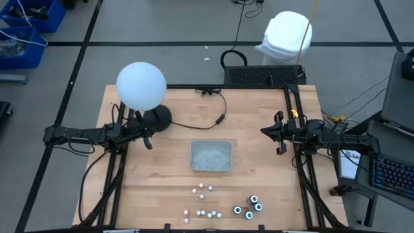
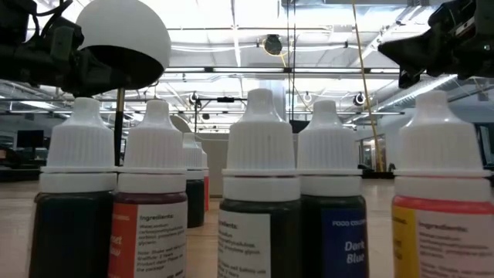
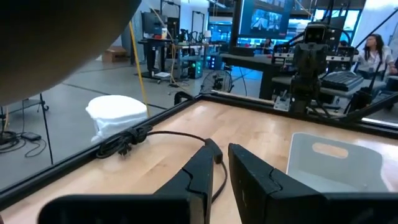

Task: Pick & Place food coloring
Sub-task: Put the big blue food coloring bottle into the gray bin

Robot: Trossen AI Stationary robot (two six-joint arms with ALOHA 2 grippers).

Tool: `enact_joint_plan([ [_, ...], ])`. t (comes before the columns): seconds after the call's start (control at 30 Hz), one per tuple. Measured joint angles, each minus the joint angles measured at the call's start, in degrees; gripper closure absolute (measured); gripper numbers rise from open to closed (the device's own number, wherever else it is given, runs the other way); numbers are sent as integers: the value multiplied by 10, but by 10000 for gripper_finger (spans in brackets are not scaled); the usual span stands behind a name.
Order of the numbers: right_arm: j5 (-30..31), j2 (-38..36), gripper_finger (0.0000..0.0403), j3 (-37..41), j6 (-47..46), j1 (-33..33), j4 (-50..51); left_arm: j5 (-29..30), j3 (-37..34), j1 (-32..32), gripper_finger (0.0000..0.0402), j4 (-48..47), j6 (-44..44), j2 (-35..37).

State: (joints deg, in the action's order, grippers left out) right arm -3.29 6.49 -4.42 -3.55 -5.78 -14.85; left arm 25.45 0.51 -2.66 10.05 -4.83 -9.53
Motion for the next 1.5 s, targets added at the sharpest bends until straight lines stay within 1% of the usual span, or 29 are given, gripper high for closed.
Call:
enact_joint_plan([
  [0.07,-12,17,403,-37,19,17,45,0,0,0,346,3,-3,0],
  [0.13,-10,36,403,-87,40,44,57,0,0,0,346,5,-4,0],
  [0.2,23,68,403,-139,57,75,86,0,0,0,346,4,-4,0],
  [0.23,44,88,403,-164,65,94,117,0,0,0,346,3,-4,0],
  [0.33,136,166,403,-263,84,156,219,0,0,0,346,0,-5,0],
  [0.43,234,252,403,-352,65,232,326,-1,0,0,346,-1,-5,-7],
  [0.57,362,364,403,-430,21,354,432,-2,1,0,346,-2,-18,-14],
  [0.67,472,416,403,-474,-34,446,454,-12,1,0,346,-9,-27,-17],
  [0.73,524,441,403,-489,-67,511,466,-20,1,0,346,-27,-28,-20],
  [0.87,635,471,403,-496,-134,638,468,-20,1,0,346,-27,-28,-27],
  [0.9,655,478,403,-495,-153,664,468,-20,1,0,346,-26,-28,-27],
  [1.0,685,507,403,-492,-185,721,464,-20,1,0,346,-26,-28,-28],
  [1.1,695,539,403,-492,-202,749,446,-20,1,0,346,-23,-28,-28],
  [1.33,690,629,400,-492,-268,754,389,-21,1,0,346,-25,-28,-28],
  [1.4,675,652,390,-492,-281,754,382,-27,1,0,346,-25,-25,-28],
  [1.5,650,686,361,-492,-317,754,382,-30,1,0,346,-25,-13,-28],
])
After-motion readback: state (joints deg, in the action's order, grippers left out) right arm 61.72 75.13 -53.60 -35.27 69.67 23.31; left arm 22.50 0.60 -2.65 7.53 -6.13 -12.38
